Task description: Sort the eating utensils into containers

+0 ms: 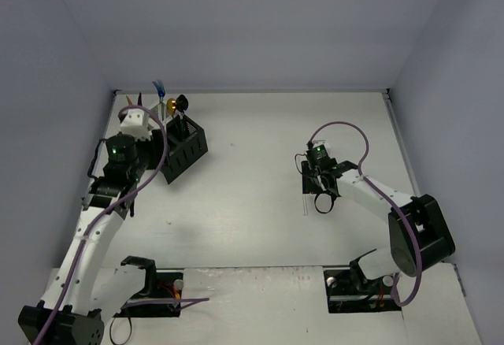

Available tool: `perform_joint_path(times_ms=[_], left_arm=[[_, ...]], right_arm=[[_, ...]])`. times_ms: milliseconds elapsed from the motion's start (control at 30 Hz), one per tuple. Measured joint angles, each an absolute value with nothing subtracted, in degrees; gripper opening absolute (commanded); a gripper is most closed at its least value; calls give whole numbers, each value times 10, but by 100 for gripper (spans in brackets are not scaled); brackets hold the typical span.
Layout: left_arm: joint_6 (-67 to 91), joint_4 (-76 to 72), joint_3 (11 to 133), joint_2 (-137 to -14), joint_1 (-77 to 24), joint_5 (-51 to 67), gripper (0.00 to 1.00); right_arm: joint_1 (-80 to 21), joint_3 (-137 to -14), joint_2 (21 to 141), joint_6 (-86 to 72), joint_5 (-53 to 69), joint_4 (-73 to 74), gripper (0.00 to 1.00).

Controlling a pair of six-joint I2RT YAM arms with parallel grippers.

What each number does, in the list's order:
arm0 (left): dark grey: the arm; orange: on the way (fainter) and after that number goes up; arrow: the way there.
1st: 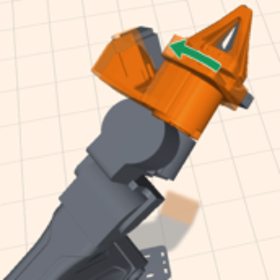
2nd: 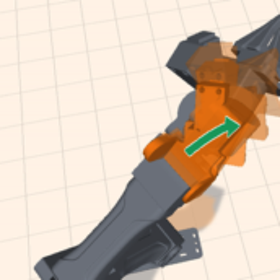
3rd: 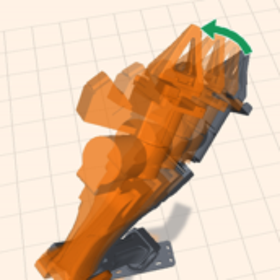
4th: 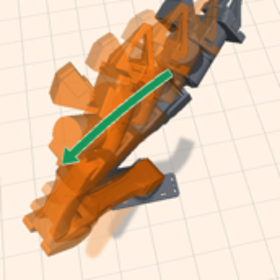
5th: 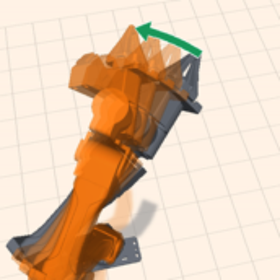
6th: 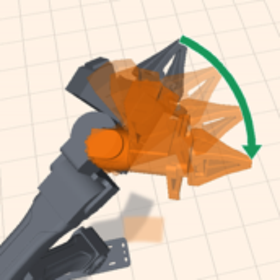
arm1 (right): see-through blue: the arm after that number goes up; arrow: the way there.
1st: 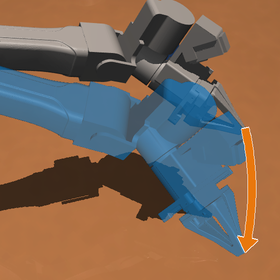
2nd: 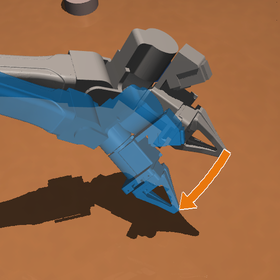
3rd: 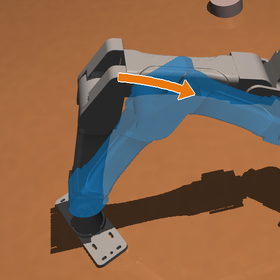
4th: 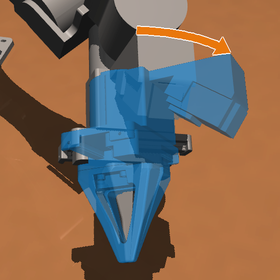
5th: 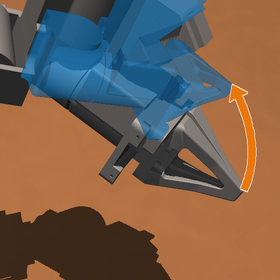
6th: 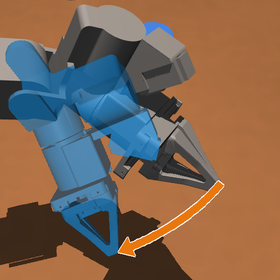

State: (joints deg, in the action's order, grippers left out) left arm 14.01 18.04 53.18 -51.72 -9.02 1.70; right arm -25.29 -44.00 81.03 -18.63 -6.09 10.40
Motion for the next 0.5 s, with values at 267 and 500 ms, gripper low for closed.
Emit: perform_joint_path(times_ms=[267, 500], left_arm=[[153, 225, 470, -488, -90, 55, 54], [156, 225, 470, -482, -90, 67, 54]], right_arm=[[-247, -456, 848, -177, -43, 89, 38], [-243, -464, 873, -175, -36, 71, 37]])
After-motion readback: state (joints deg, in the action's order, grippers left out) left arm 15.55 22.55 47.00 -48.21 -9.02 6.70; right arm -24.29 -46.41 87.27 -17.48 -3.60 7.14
